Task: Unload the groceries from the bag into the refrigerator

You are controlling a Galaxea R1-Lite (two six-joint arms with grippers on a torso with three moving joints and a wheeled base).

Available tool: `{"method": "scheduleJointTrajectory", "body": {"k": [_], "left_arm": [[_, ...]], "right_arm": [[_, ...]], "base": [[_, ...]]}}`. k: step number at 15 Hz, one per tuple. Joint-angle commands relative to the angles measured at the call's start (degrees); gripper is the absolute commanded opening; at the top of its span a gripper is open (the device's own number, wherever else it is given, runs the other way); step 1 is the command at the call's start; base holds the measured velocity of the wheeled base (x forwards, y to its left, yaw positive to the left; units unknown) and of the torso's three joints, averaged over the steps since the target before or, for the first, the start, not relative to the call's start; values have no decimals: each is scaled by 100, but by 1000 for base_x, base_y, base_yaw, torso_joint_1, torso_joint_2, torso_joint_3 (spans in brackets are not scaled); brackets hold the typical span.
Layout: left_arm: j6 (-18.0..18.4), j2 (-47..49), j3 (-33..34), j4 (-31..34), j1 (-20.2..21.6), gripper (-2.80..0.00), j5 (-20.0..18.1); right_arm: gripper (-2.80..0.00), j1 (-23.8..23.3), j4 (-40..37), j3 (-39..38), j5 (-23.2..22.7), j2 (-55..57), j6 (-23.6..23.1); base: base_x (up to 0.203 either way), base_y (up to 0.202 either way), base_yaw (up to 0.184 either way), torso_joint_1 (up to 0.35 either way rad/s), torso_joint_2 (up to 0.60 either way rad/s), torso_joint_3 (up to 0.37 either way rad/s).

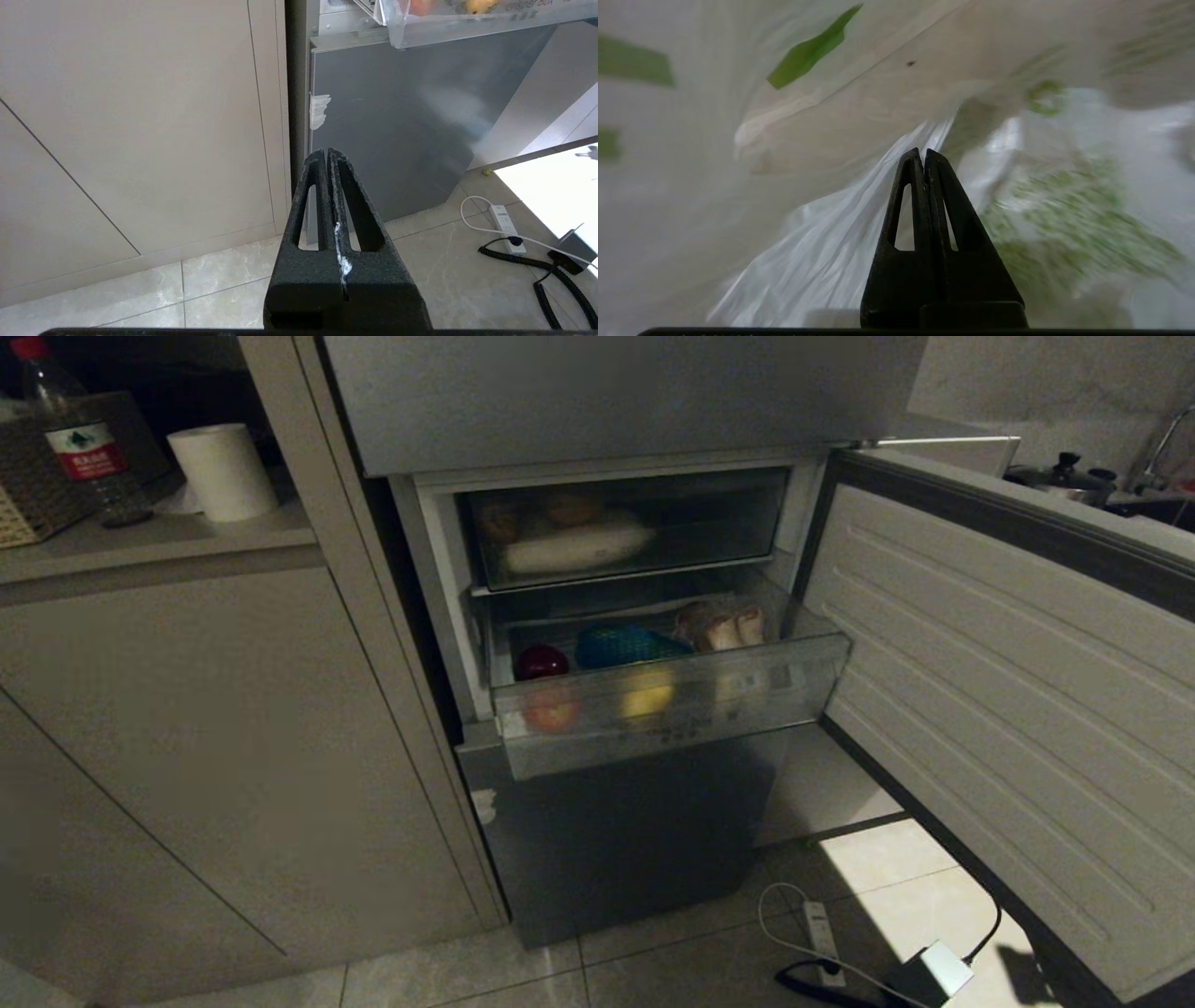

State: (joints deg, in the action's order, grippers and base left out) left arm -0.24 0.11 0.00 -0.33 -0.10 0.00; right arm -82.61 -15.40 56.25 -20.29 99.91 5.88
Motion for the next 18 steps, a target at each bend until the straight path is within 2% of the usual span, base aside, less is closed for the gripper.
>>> {"method": "scheduleJointTrajectory", "body": {"k": [1, 5, 9, 18], "left_arm": [[-2, -2, 0, -2, 1, -280, 0], [-2, -2, 0, -2, 1, -280, 0], [-2, -2, 0, -2, 1, -280, 0], [-2, -2, 0, -2, 1, -280, 7]], "right_arm": [[-280, 128, -16, 62, -166, 564, -7], [-280, 333, -70, 120, -675, 463, -68], [-280, 368, -1042, 40, -971, -69, -70], [-280, 316, -1176, -863, -939, -1179, -87]], "base": [[0, 0, 0, 0, 0, 0], [0, 0, 0, 0, 0, 0], [0, 0, 0, 0, 0, 0], [0, 0, 0, 0, 0, 0]]}}
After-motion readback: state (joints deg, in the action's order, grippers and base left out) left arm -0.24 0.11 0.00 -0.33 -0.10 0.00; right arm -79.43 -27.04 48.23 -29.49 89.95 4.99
